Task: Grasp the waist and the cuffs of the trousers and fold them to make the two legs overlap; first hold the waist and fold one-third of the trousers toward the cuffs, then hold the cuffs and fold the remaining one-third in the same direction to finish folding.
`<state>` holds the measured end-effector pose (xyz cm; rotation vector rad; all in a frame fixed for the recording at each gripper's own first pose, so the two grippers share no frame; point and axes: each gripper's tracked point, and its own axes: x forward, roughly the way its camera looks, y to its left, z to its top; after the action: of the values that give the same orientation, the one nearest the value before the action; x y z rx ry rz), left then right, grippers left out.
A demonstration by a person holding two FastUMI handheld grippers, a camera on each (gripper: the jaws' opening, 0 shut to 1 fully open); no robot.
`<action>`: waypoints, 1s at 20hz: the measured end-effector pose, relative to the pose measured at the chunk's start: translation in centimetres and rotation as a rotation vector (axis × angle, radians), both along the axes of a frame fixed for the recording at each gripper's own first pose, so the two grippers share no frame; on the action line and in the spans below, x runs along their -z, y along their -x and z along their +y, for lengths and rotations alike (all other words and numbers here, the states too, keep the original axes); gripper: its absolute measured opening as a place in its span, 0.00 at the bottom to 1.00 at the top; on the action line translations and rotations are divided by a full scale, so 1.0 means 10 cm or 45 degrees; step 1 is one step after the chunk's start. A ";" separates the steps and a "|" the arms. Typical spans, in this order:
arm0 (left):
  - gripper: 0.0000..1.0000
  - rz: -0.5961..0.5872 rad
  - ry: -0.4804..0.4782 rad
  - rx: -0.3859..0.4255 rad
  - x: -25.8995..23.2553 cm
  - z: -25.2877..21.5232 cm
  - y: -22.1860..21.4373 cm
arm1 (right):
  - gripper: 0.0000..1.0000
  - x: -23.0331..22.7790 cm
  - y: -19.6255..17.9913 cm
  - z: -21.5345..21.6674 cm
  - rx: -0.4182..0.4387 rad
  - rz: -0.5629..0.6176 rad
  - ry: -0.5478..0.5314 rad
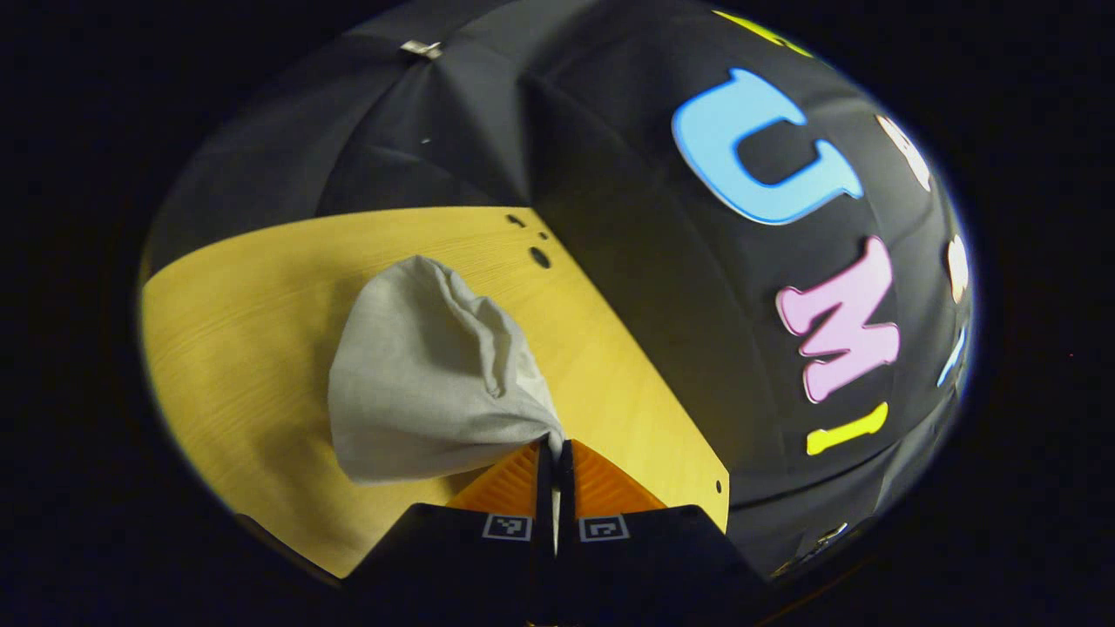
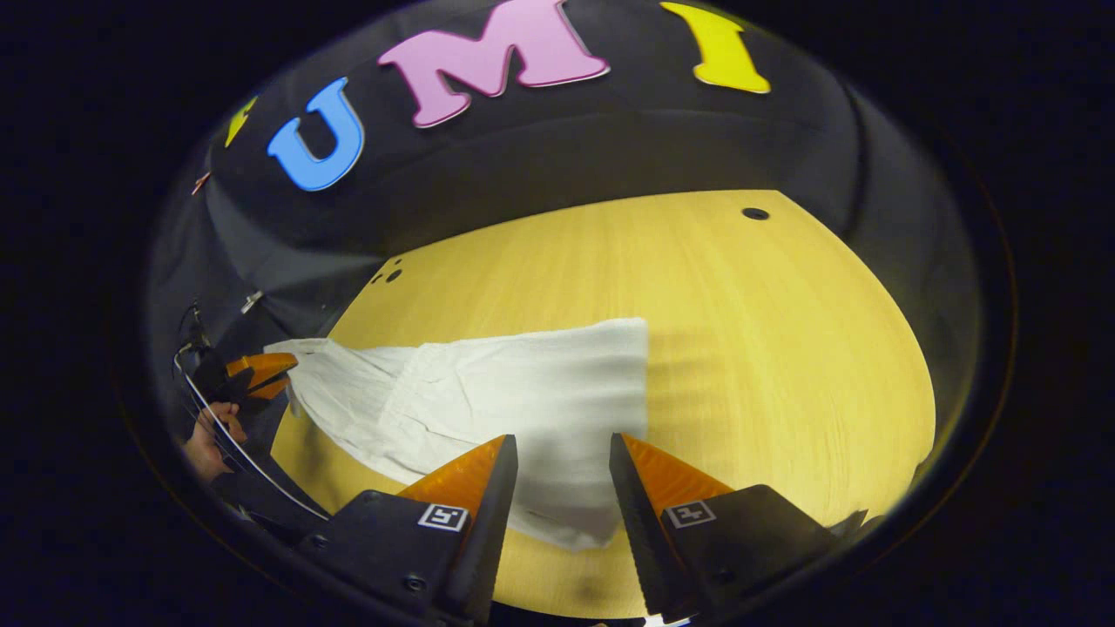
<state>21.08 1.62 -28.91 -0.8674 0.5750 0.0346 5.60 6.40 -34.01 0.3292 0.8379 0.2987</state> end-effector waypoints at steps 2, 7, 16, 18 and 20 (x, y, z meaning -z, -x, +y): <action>0.05 -0.085 -0.060 0.096 -0.29 -0.26 -0.09 | 0.67 0.03 0.08 -0.30 0.078 0.006 0.003; 0.06 -0.202 -0.246 0.395 -0.57 -1.06 -0.23 | 0.67 0.05 0.25 -0.80 0.222 0.014 0.009; 0.05 -0.245 -0.463 0.786 -0.33 -2.14 -0.25 | 0.67 0.05 0.40 -1.29 0.368 0.031 -0.001; 0.06 -0.232 -0.534 0.858 -0.21 -2.33 -0.20 | 0.67 0.06 0.42 -1.35 0.382 0.040 -0.003; 0.05 -0.208 -0.601 0.926 -0.07 -2.49 -0.13 | 0.67 0.07 0.42 -1.40 0.392 0.045 0.000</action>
<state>22.35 -23.30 -28.24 -0.1678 0.6643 -0.5379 1.44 -7.64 -34.72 0.4583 0.8084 0.0059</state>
